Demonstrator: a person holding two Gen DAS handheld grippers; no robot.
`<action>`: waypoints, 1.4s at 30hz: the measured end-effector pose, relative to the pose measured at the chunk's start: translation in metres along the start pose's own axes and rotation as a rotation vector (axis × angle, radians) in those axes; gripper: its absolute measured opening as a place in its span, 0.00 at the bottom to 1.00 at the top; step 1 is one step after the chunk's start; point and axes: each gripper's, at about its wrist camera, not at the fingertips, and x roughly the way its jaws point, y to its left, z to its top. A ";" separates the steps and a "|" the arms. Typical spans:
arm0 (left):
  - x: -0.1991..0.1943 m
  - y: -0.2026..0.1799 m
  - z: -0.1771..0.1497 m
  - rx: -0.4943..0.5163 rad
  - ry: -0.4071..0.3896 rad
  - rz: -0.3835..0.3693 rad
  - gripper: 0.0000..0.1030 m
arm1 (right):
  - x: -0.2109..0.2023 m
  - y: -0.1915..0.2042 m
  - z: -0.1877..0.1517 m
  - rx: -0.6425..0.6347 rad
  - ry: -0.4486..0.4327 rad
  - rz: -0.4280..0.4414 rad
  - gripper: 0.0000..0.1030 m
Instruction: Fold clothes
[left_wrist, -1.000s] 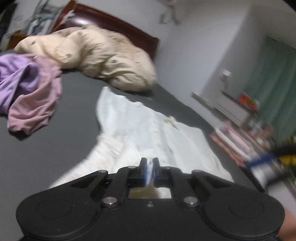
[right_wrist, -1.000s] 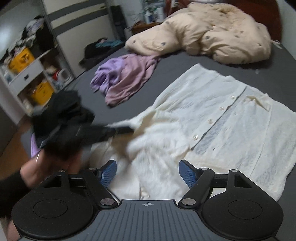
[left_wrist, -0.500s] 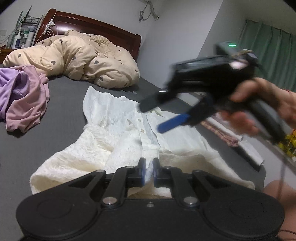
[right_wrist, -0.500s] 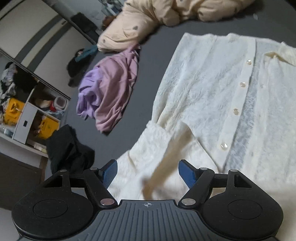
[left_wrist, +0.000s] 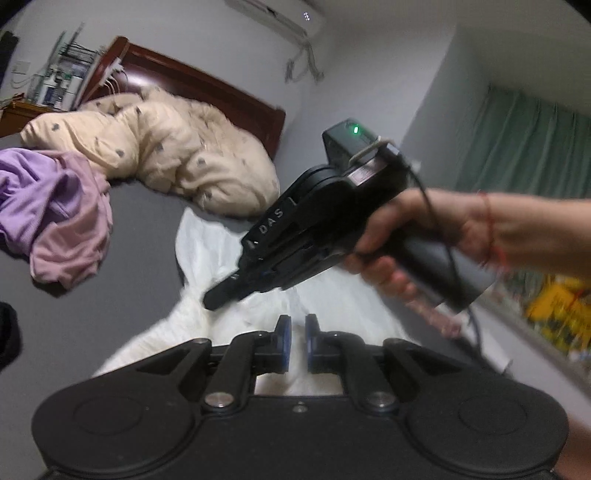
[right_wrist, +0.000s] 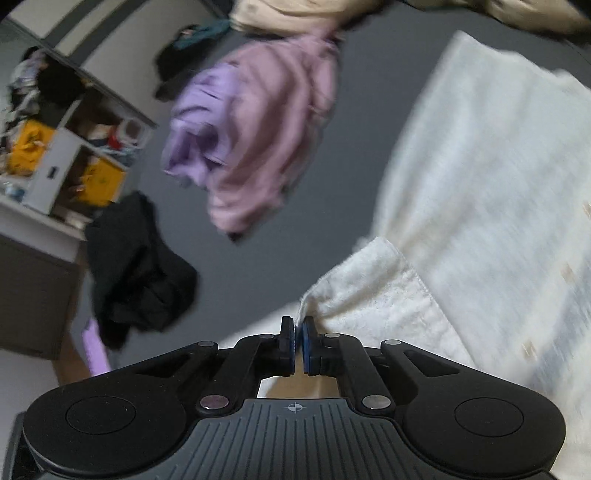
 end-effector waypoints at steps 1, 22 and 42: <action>-0.003 0.005 0.003 -0.030 -0.017 -0.007 0.07 | 0.004 0.004 0.006 -0.011 0.006 -0.004 0.06; -0.006 0.034 0.013 0.184 0.112 0.189 0.33 | -0.024 0.015 -0.020 -0.550 0.033 -0.042 0.86; -0.008 0.045 0.019 0.151 0.105 0.141 0.41 | 0.004 0.030 -0.036 -0.753 0.130 -0.053 0.05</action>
